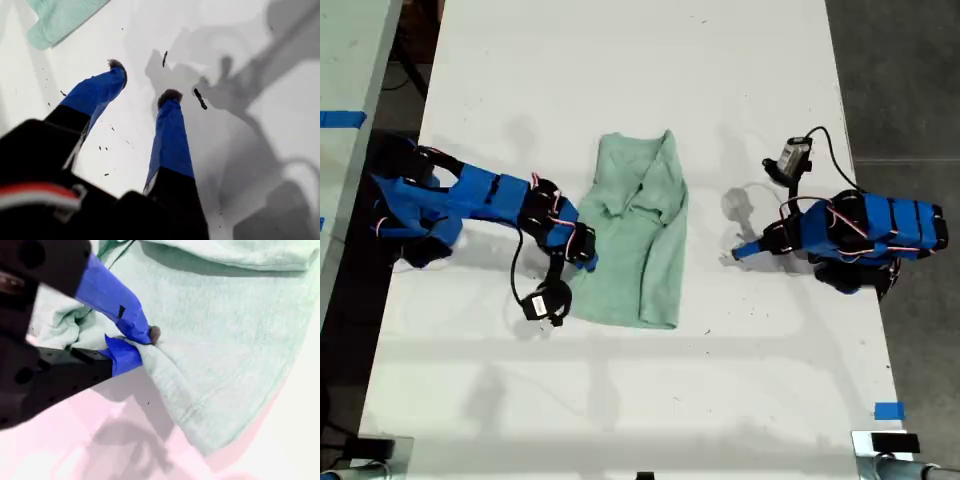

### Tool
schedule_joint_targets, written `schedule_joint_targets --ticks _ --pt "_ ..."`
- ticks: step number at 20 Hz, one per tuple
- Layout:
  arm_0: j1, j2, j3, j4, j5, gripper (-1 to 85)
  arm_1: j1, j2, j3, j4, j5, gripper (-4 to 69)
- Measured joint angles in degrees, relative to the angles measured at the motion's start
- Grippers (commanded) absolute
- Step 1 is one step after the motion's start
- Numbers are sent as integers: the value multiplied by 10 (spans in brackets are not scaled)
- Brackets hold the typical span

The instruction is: Fold t shirt

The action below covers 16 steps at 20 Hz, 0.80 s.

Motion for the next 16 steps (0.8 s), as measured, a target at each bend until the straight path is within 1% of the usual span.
schedule_joint_targets --ticks 7,11,14,16 --pt "-22 -232 -254 10 71 -1 0 0 0 0 0 171" --pt "-22 -289 -285 -21 88 -1 0 0 0 0 -4 173" --pt "-22 -290 -286 -21 90 -1 0 0 0 0 -5 173" --pt "-22 -286 -286 -4 90 -1 0 0 0 0 -5 173"
